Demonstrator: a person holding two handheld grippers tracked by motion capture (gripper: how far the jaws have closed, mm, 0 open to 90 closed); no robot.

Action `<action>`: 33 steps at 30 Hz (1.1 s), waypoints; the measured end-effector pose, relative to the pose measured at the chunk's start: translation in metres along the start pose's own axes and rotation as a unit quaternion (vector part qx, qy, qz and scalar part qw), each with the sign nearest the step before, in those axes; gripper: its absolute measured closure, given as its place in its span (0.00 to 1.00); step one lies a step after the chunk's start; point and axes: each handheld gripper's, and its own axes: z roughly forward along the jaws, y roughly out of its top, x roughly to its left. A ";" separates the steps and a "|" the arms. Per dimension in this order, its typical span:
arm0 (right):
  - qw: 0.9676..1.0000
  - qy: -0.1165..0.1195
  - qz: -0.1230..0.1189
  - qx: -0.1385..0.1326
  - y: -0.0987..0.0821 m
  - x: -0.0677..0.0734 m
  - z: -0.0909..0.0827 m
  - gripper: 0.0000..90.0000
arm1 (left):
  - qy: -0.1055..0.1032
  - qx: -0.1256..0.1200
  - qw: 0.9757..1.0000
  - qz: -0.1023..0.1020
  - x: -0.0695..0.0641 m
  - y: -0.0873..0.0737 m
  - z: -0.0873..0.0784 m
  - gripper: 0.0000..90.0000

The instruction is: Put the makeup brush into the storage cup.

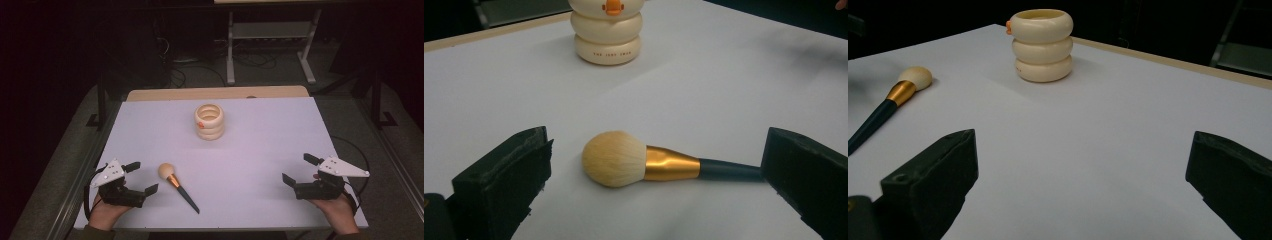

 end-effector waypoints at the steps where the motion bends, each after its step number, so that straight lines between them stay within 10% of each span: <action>1: 1.000 0.000 0.000 0.000 0.000 0.000 0.000 0.00 | 0.000 -0.001 1.000 -0.001 0.000 0.000 0.000 0.00; 33: 1.000 -0.015 0.003 0.002 0.001 -0.003 -0.002 0.00 | 0.013 0.040 0.999 -0.011 -0.008 0.020 0.013 0.00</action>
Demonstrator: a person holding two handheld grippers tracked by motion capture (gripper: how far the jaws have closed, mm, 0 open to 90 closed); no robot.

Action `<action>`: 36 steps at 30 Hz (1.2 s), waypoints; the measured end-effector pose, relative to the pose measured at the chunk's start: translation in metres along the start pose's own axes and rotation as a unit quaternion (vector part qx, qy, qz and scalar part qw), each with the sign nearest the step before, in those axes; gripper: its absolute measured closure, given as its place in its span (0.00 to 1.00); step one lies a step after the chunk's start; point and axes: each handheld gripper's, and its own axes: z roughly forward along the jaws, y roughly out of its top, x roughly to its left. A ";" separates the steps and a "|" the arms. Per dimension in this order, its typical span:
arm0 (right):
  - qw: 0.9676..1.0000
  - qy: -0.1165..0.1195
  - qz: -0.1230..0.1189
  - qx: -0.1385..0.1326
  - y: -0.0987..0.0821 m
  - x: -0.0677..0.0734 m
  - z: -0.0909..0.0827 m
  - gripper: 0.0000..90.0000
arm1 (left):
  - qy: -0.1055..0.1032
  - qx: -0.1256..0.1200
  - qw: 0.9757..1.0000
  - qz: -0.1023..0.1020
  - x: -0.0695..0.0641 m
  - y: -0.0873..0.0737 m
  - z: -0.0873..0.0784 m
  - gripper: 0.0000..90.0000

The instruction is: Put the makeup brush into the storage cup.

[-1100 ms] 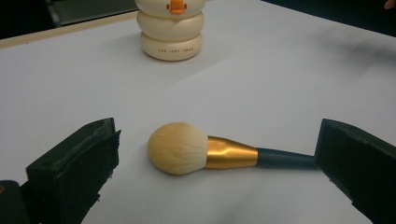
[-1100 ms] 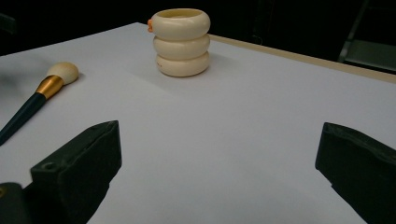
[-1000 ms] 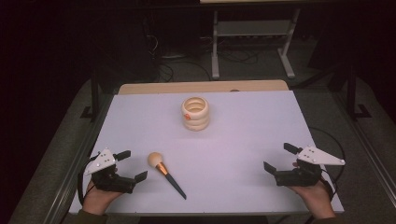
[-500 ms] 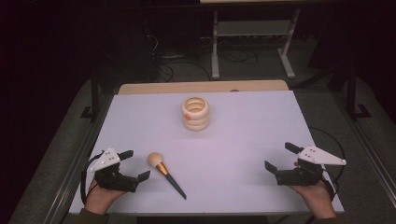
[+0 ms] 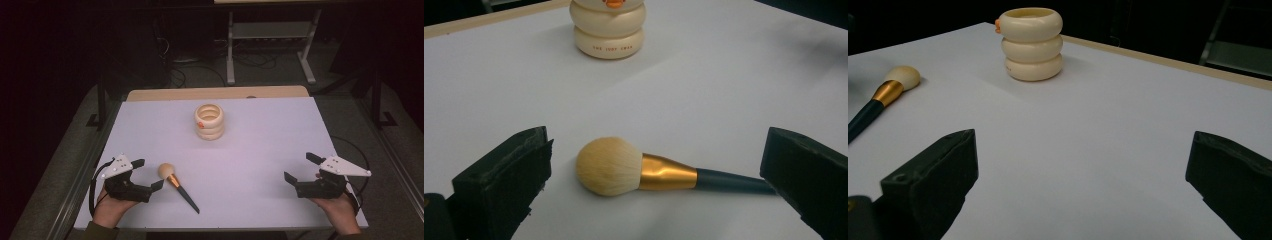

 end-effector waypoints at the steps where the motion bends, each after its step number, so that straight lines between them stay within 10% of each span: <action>1: 1.000 0.000 0.000 0.000 0.000 0.000 0.000 0.00 | 0.001 0.000 1.000 0.000 0.000 0.001 0.001 0.00; 20: 1.000 0.004 -0.001 0.010 0.001 0.001 0.005 0.00 | 0.029 0.025 0.999 -0.017 -0.011 0.014 0.014 0.00; 36: 1.000 0.005 0.003 0.015 0.001 0.001 0.005 0.00 | 0.028 0.071 0.997 -0.026 -0.022 0.016 0.035 0.21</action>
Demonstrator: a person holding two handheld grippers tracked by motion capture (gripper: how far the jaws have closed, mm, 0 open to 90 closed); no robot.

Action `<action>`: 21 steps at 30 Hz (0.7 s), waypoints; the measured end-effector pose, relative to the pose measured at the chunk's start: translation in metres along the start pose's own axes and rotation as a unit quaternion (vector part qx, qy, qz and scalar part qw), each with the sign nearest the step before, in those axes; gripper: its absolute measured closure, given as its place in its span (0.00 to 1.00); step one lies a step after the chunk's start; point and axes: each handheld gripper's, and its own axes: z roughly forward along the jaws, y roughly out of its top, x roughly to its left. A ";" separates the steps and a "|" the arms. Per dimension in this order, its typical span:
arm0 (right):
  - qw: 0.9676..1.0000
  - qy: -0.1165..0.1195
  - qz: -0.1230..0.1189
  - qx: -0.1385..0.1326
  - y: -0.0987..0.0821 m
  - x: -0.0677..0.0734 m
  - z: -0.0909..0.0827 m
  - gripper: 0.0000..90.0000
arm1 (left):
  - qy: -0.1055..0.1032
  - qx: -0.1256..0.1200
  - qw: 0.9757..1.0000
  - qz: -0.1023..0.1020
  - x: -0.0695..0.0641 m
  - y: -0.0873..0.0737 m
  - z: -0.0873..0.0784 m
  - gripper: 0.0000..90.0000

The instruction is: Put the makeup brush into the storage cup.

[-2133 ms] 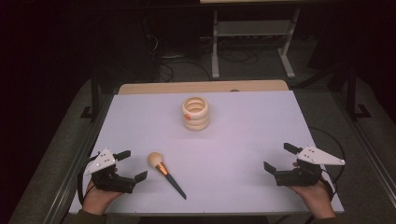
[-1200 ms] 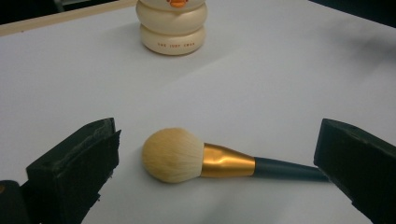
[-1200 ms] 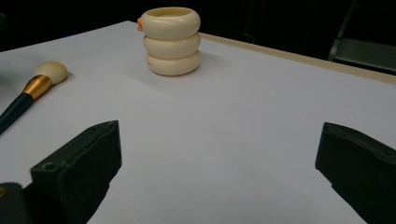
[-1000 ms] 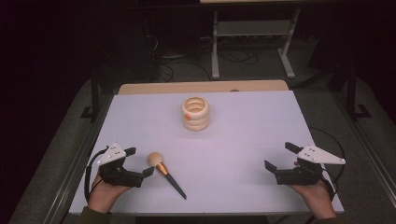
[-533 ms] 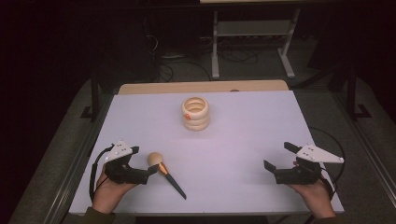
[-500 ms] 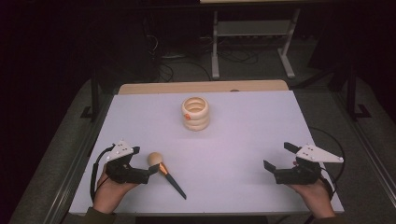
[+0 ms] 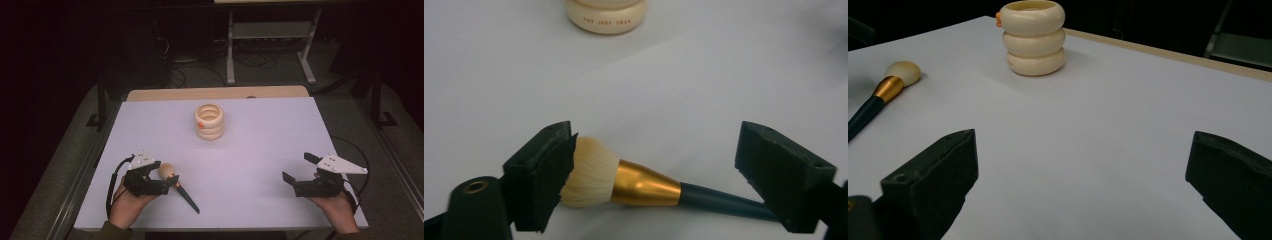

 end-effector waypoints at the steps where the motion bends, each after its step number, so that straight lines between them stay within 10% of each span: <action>1: 1.000 0.000 0.000 0.000 0.000 0.000 0.000 0.00 | -0.003 0.001 1.000 0.000 -0.001 0.000 0.001 0.21; 14: 1.000 0.000 0.001 0.001 0.000 -0.001 0.000 0.00 | -0.037 0.017 0.999 0.003 -0.006 0.000 0.012 0.61; 21: 1.000 -0.002 0.002 0.000 0.000 -0.001 0.000 0.00 | -0.041 0.038 0.998 -0.001 -0.007 -0.003 0.016 0.62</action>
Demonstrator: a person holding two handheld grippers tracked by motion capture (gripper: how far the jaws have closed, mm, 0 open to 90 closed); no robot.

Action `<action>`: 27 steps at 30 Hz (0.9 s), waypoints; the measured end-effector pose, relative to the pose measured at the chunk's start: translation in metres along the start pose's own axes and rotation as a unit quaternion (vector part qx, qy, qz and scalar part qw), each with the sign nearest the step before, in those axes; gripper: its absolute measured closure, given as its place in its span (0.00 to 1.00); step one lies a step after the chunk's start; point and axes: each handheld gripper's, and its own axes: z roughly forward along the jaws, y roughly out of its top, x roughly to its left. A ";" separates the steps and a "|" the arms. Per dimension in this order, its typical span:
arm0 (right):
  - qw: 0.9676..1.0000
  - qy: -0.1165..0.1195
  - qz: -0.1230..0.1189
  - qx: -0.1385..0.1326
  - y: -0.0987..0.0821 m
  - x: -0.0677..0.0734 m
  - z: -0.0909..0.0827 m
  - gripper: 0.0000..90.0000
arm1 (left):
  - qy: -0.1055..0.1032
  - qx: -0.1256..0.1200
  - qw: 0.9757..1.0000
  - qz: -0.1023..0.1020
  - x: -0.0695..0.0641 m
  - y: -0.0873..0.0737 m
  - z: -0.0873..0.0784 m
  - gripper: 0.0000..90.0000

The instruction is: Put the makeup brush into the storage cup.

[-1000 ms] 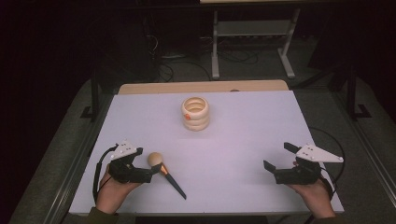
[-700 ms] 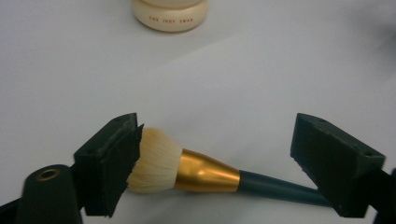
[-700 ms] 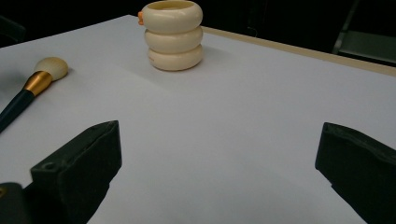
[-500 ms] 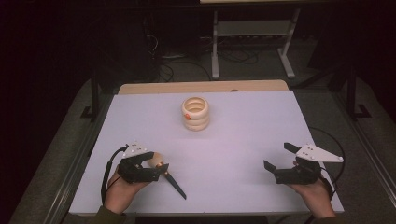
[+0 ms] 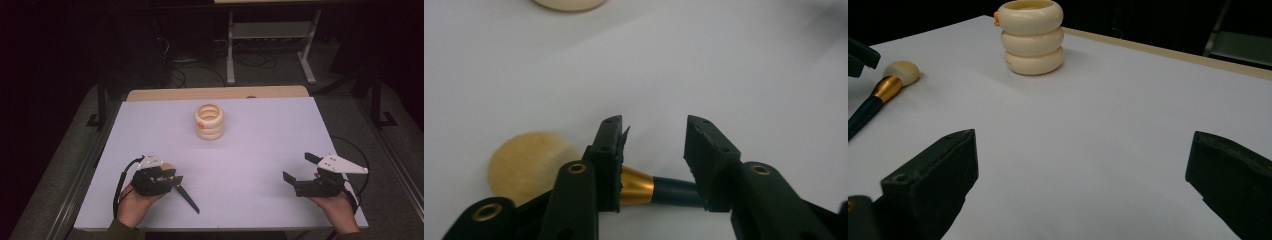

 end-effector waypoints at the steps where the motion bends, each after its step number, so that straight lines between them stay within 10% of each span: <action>1: 1.000 0.000 0.001 0.000 0.000 0.000 0.000 0.00 | 0.002 0.003 1.000 0.002 0.001 -0.001 0.000 0.60; 17: 1.000 -0.003 0.000 0.000 0.000 -0.001 -0.001 0.00 | 0.026 0.040 0.998 -0.039 0.001 -0.006 -0.001 0.43; 27: 1.000 -0.002 0.006 -0.003 0.000 -0.001 -0.005 0.00 | 0.051 0.123 0.990 -0.056 -0.001 0.017 0.004 0.33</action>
